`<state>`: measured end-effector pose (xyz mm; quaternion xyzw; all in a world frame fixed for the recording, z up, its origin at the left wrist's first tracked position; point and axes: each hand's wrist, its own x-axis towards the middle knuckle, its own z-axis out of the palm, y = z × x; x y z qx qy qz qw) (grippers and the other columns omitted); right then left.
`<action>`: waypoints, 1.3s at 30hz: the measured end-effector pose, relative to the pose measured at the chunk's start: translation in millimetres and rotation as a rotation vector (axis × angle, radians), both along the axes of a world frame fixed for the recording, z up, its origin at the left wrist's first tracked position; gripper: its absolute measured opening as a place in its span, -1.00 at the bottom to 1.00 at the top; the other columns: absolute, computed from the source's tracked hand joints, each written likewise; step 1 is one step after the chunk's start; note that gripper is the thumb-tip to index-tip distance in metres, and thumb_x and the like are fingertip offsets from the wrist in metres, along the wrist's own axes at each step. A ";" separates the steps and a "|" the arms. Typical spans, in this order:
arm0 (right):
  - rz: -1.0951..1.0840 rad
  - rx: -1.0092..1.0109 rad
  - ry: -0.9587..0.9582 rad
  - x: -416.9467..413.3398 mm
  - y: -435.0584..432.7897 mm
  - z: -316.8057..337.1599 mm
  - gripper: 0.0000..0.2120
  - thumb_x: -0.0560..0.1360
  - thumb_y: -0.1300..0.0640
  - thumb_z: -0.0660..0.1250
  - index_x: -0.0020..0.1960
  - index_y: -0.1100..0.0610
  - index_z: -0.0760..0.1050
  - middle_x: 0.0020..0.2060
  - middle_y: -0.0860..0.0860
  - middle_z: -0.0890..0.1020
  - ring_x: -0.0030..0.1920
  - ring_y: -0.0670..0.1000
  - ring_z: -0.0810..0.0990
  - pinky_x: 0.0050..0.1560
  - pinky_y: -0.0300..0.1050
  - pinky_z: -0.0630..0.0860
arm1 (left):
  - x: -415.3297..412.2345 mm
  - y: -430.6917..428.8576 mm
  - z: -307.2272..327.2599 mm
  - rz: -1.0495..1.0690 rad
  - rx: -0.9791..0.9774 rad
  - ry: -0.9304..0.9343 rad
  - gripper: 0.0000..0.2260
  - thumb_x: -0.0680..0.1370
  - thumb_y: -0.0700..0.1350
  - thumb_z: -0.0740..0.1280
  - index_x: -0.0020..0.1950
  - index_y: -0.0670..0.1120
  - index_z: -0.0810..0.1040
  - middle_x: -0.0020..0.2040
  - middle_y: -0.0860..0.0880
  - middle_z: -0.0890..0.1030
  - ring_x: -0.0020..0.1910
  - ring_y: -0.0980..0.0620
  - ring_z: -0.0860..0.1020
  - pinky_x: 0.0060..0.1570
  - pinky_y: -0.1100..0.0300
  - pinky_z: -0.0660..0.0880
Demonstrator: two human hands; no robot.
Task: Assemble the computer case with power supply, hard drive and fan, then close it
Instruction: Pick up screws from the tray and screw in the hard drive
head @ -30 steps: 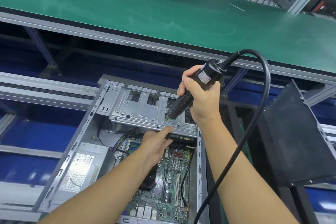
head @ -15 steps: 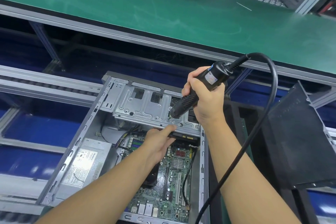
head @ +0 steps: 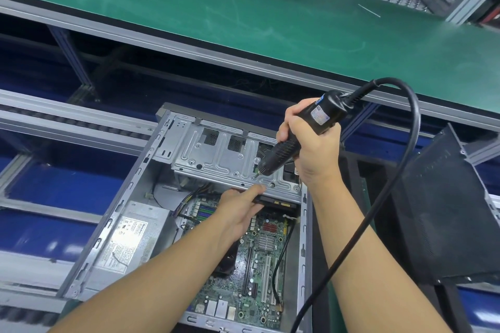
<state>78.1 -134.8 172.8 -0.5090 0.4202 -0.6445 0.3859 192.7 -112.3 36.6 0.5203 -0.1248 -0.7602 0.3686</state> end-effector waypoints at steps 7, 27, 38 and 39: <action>0.078 0.033 0.241 24.9 -5.6 9.4 -0.94 0.44 0.39 0.32 -0.12 0.29 0.50 -0.35 0.18 0.54 -0.34 0.12 0.52 -0.20 0.00 0.55 | -2.0 -0.1 4.3 0.025 0.014 -0.002 -0.69 0.44 -0.31 0.50 -0.03 -0.19 0.37 -0.09 -0.15 0.53 -0.16 0.03 0.56 -0.17 0.20 0.57; 0.067 0.080 0.274 28.6 -5.8 9.7 -0.94 0.46 0.34 0.32 -0.11 0.36 0.49 -0.36 0.28 0.56 -0.34 0.19 0.52 -0.15 0.07 0.56 | -0.6 -1.0 3.9 0.033 0.011 0.006 -0.65 0.43 -0.30 0.52 -0.10 -0.15 0.32 -0.05 -0.16 0.51 -0.11 0.02 0.55 -0.16 0.21 0.58; 0.126 -0.120 0.121 5.5 11.9 46.9 -0.86 0.45 0.29 0.34 -0.10 0.07 0.54 -0.27 0.13 0.57 -0.39 0.12 0.51 -0.22 0.00 0.52 | 11.1 14.8 18.7 -0.236 -0.041 -0.196 -0.56 0.42 0.05 0.55 0.00 -0.18 0.40 -0.17 -0.06 0.56 -0.26 0.05 0.53 -0.31 0.18 0.55; 0.115 -0.120 0.106 0.4 17.3 46.2 -0.86 0.44 0.29 0.34 -0.10 0.07 0.54 -0.26 0.12 0.58 -0.39 0.12 0.50 -0.22 0.01 0.51 | 13.7 21.3 21.3 -0.316 -0.054 -0.264 -0.58 0.42 0.09 0.54 -0.03 -0.17 0.44 -0.29 -0.02 0.51 -0.37 0.07 0.45 -0.48 0.22 0.42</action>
